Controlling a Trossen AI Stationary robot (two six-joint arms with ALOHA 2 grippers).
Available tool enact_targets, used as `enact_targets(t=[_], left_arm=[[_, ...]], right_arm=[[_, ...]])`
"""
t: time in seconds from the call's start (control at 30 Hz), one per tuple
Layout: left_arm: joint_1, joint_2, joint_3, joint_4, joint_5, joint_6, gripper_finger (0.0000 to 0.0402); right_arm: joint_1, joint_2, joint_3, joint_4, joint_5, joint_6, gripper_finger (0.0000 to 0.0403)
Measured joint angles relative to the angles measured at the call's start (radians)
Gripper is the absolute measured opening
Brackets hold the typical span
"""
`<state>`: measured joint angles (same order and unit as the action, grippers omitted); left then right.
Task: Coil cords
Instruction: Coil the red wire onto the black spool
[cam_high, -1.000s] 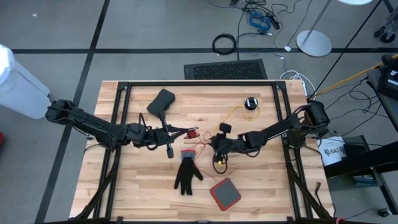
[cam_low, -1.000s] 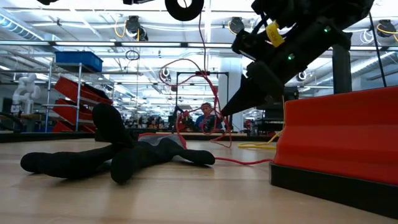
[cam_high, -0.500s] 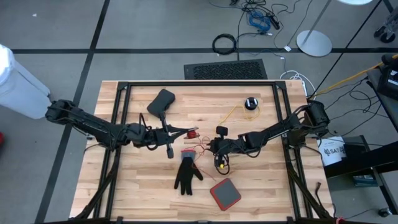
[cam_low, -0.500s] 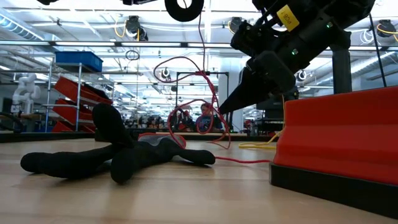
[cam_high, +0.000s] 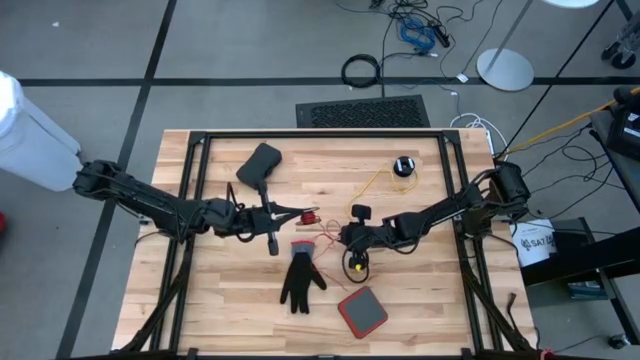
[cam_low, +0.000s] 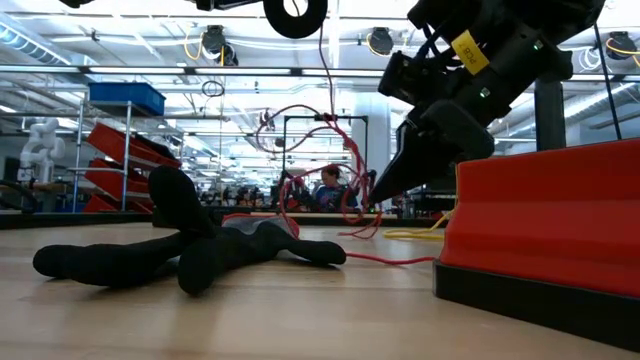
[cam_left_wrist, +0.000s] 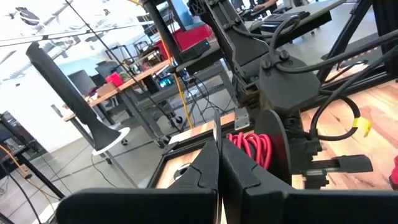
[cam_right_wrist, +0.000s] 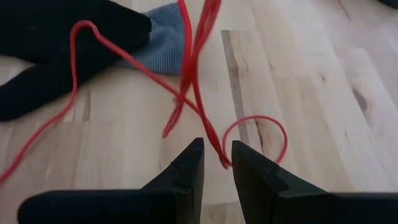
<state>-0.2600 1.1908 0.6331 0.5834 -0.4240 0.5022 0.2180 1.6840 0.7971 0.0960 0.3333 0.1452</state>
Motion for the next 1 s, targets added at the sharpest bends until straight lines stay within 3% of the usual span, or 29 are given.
enact_targets(t=[0.37,0.6,1.0], left_arm=[[0.000,0.000,0.000,0.002,0.001,0.000,0.0000],[0.000,0.000,0.000,0.002,0.001,0.000,0.0000],[0.001,0.000,0.000,0.008,-0.015,0.001,0.0000]], right_arm=[[-0.003,0.000,0.000,0.069,-0.037,-0.034,0.0065],[-0.003,0.000,0.000,0.064,-0.030,-0.057,0.0011],[0.082,-0.001,0.001,-0.340,-0.085,0.177,0.0002]])
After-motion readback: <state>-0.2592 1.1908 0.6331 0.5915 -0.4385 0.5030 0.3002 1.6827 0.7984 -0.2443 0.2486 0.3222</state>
